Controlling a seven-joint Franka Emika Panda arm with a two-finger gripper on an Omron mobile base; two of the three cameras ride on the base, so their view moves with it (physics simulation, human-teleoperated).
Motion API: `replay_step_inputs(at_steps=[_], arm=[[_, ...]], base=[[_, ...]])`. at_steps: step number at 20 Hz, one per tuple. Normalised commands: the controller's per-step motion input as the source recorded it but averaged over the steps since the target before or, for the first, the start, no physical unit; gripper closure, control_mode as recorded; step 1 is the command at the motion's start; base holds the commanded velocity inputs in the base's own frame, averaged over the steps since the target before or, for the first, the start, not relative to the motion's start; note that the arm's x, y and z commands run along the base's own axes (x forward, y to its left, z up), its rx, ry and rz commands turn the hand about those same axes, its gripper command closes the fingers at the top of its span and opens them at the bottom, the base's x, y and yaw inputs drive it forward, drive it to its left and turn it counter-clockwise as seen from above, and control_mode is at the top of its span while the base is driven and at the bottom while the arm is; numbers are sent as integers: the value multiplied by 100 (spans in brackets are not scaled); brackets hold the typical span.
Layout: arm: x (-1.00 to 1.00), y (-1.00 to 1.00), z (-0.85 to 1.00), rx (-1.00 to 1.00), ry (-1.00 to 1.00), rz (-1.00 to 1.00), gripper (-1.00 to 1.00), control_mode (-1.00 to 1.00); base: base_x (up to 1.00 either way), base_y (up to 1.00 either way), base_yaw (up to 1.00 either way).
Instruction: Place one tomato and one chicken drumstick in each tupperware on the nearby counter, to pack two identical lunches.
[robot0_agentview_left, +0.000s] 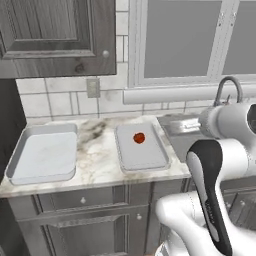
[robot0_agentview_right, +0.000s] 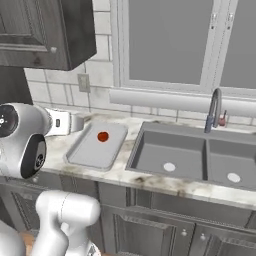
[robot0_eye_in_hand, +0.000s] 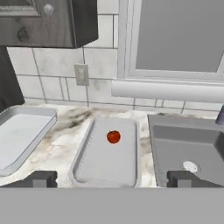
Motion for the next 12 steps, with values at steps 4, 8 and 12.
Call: replay_step_inputs(at_steps=[4, 8, 12], arm=[[0, 0, 0, 0, 0, 0, -100, 100], [0, 0, 0, 0, 0, 0, -100, 100], [0, 0, 0, 0, 0, 0, -100, 100]], base=[[-100, 0, -3], [-100, 2, -3], [-100, 24, 0]])
